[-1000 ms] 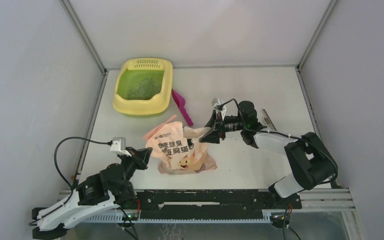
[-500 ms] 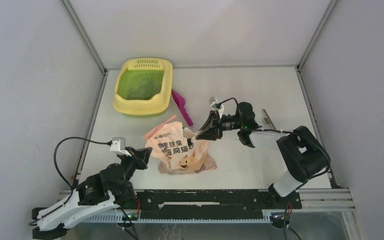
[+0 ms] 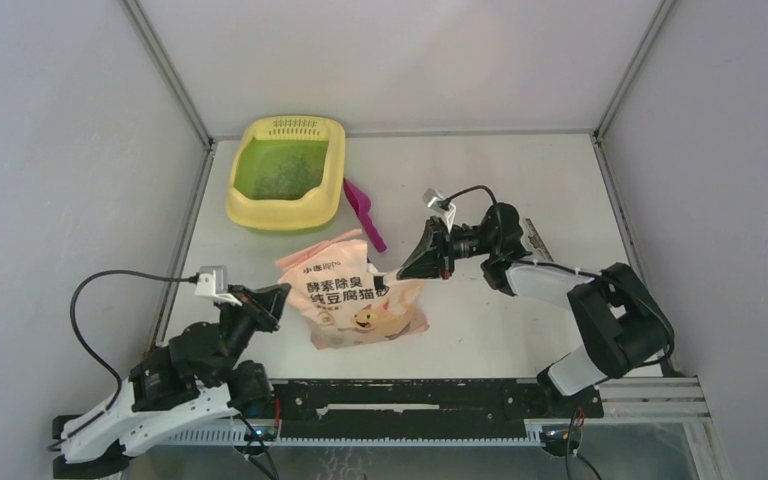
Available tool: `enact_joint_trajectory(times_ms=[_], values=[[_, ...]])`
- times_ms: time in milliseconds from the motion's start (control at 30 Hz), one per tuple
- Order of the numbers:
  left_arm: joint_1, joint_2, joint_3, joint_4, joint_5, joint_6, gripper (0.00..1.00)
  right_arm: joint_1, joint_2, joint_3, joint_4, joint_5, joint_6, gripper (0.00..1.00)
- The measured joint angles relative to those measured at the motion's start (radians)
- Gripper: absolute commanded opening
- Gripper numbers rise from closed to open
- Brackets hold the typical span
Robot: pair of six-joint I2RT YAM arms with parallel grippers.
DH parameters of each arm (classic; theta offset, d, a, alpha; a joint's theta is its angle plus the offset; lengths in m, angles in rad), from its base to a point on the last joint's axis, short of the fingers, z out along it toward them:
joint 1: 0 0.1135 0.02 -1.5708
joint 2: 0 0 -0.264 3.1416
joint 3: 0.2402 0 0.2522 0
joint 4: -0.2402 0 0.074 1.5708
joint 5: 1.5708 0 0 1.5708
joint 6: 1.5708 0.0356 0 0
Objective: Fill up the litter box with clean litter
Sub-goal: Close the cat litter bag at the center of the board.
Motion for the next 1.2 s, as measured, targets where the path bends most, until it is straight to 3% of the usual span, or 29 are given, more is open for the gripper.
enact_joint_trajectory(times_ms=[500, 667, 733, 800, 867, 1033, 1200], values=[[0.003, 0.229, 0.182, 0.051, 0.057, 0.193, 0.08, -0.092, -0.142, 0.000, -0.033, -0.017, 0.157, 0.00], [0.086, 0.348, 0.243, 0.108, 0.133, 0.231, 0.08, -0.193, -0.192, 0.000, -0.107, -0.010, 0.175, 0.00], [0.158, 0.420, 0.278, 0.138, 0.196, 0.236, 0.15, -0.221, -0.206, 0.000, -0.138, -0.006, 0.175, 0.00], [0.252, 0.506, 0.307, 0.170, 0.290, 0.239, 0.33, -0.252, -0.230, 0.002, -0.186, 0.002, 0.171, 0.00], [0.341, 0.585, 0.322, 0.198, 0.391, 0.242, 0.43, -0.280, -0.259, 0.015, -0.248, 0.005, 0.149, 0.00], [0.509, 0.753, 0.324, 0.283, 0.685, 0.242, 0.48, -0.320, -0.288, 0.042, -0.352, 0.014, 0.100, 0.00], [0.592, 0.871, 0.316, 0.413, 0.925, 0.243, 0.48, -0.354, -0.289, 0.042, -0.410, 0.014, 0.080, 0.00]])
